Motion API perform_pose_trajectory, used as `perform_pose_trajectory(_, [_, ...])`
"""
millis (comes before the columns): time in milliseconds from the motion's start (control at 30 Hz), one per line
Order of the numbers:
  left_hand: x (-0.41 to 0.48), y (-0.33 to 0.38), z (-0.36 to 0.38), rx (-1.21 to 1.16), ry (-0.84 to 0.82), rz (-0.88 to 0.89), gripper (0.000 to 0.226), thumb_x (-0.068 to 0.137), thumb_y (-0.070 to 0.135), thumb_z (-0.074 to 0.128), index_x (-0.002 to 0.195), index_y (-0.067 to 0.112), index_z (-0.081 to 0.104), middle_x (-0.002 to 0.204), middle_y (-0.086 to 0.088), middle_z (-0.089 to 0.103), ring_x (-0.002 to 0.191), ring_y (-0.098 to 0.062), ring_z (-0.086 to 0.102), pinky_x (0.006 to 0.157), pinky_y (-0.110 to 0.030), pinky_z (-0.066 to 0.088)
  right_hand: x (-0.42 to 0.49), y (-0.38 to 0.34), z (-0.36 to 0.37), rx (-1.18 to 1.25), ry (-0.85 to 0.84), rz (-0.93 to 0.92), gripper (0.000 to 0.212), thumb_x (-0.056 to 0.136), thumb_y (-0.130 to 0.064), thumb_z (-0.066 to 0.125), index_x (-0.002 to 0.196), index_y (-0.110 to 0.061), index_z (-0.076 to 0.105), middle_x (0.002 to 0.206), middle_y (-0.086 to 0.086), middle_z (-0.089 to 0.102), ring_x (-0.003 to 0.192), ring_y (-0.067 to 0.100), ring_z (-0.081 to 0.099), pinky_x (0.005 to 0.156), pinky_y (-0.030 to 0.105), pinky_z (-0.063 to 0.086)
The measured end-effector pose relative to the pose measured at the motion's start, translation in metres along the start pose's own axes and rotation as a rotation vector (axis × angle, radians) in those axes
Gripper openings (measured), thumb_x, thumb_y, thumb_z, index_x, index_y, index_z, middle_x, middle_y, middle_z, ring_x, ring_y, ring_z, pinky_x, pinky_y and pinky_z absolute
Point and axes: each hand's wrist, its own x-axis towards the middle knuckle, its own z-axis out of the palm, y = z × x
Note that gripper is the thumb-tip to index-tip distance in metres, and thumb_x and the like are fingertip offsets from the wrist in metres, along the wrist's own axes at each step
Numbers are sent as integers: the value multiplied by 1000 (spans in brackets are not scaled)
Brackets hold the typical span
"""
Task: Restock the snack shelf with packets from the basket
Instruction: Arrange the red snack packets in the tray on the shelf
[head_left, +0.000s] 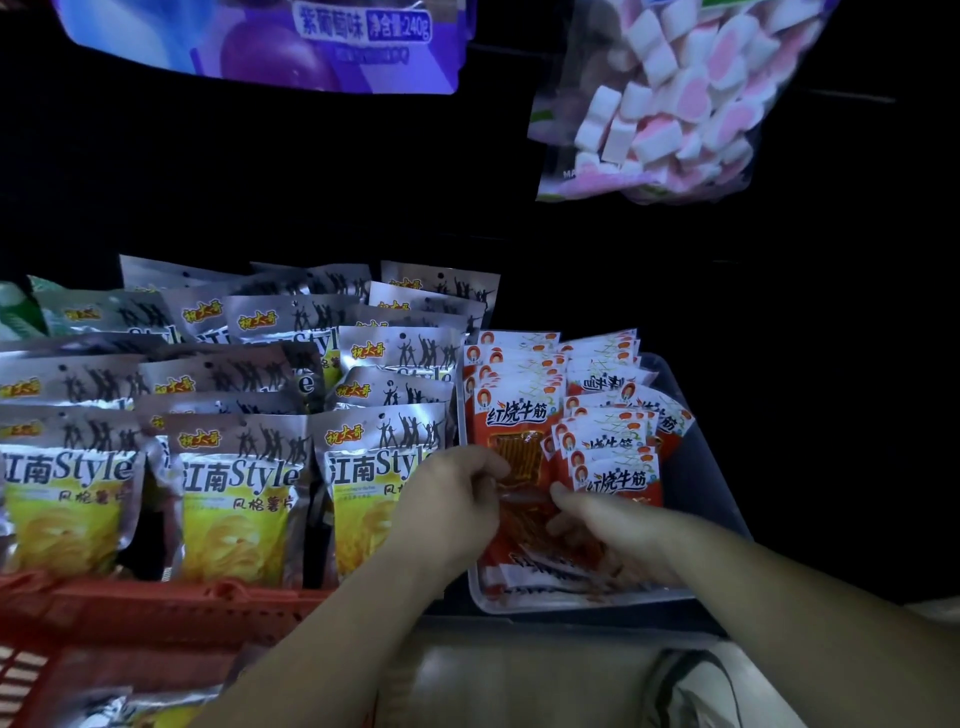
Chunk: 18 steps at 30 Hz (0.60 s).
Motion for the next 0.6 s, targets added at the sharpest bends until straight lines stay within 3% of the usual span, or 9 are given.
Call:
perform_pose_trajectory(67, [-6, -8, 1, 37, 13, 95, 28, 88, 2, 60, 98, 22, 78, 102, 9, 73, 96, -9, 66, 86, -25, 55, 3, 3, 0, 23, 0, -15, 63, 100, -72, 30, 116, -25, 69, 129, 4, 61, 123, 38, 54, 109, 52, 43])
perform_pose_trajectory(200, [-15, -26, 0, 120, 30, 224, 26, 84, 10, 68, 95, 31, 78, 113, 17, 69, 108, -2, 55, 92, -13, 42, 3, 3, -7, 83, -47, -33, 62, 102, -68, 28, 126, -24, 64, 129, 7, 61, 128, 48, 50, 106, 54, 48])
perform_pose_trajectory(300, [-21, -24, -9, 261, -133, 289, 30, 88, 40, 54, 106, 35, 78, 118, 21, 70, 121, -10, 51, 101, -32, 46, -2, 0, -6, 123, -48, -74, 53, 104, -64, 34, 123, -25, 64, 132, 7, 58, 115, 44, 57, 89, 45, 54])
perform_pose_trajectory(367, [-29, -18, -9, 382, -288, 277, 46, 90, 56, 37, 110, 37, 74, 115, 24, 71, 140, -16, 37, 113, -43, 33, -3, 1, -1, 143, -73, -58, 52, 104, -62, 36, 127, -23, 62, 133, 8, 56, 115, 41, 58, 94, 45, 53])
perform_pose_trajectory(433, [-37, -14, -2, 445, -376, 281, 54, 93, 60, 26, 106, 33, 72, 109, 20, 73, 150, -14, 25, 119, -43, 19, -5, 5, 1, 156, -90, -40, 57, 103, -61, 38, 134, -17, 58, 135, 11, 56, 120, 39, 57, 103, 48, 49])
perform_pose_trajectory(500, [-40, -11, 3, 465, -387, 311, 58, 96, 58, 22, 102, 28, 71, 107, 15, 73, 146, -11, 34, 118, -37, 16, -7, 7, -1, 146, -85, -40, 59, 104, -60, 35, 139, -16, 55, 140, 11, 56, 126, 39, 54, 108, 49, 45])
perform_pose_trajectory(600, [-37, -6, 4, 467, -377, 313, 55, 97, 56, 21, 103, 29, 69, 103, 12, 70, 119, -7, 54, 118, -38, 18, -11, 10, -7, 14, -42, -56, 59, 103, -66, 30, 131, -27, 64, 137, 2, 61, 128, 34, 54, 112, 51, 41])
